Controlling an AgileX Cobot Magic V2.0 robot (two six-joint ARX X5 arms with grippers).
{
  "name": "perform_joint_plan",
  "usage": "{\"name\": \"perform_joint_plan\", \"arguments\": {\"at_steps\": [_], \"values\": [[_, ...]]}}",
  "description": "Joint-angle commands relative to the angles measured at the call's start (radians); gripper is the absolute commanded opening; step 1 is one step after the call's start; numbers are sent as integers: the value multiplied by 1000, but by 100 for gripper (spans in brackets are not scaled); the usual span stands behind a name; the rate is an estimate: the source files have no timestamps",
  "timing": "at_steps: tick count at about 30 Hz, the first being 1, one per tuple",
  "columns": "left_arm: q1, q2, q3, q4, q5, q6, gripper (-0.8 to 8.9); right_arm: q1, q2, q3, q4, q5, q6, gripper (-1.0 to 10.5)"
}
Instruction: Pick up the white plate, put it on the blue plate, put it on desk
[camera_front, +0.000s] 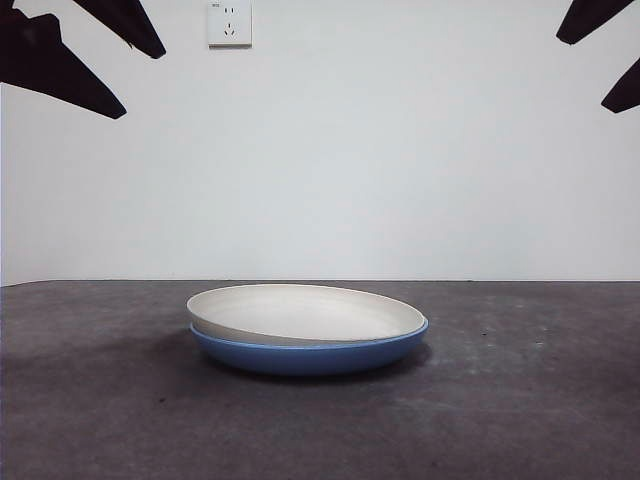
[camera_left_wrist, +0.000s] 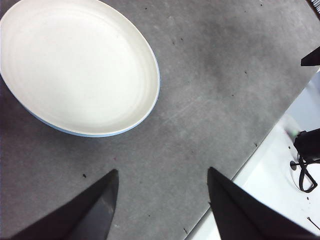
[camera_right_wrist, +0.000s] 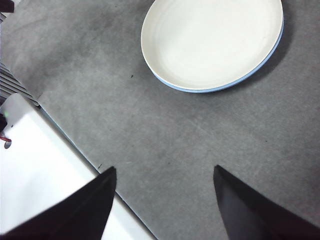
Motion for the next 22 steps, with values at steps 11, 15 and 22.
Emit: {"name": "perform_joint_plan", "arguments": {"at_steps": [11,15,22], "values": [[-4,5,10,5,6,17,9,6,5,12,8,-2,-9,11],[-4,5,10,5,6,17,10,6,5,12,11,-2,-8,11],[-4,5,10,5,6,16,10,6,5,12,12,-1,-9,11]]}}
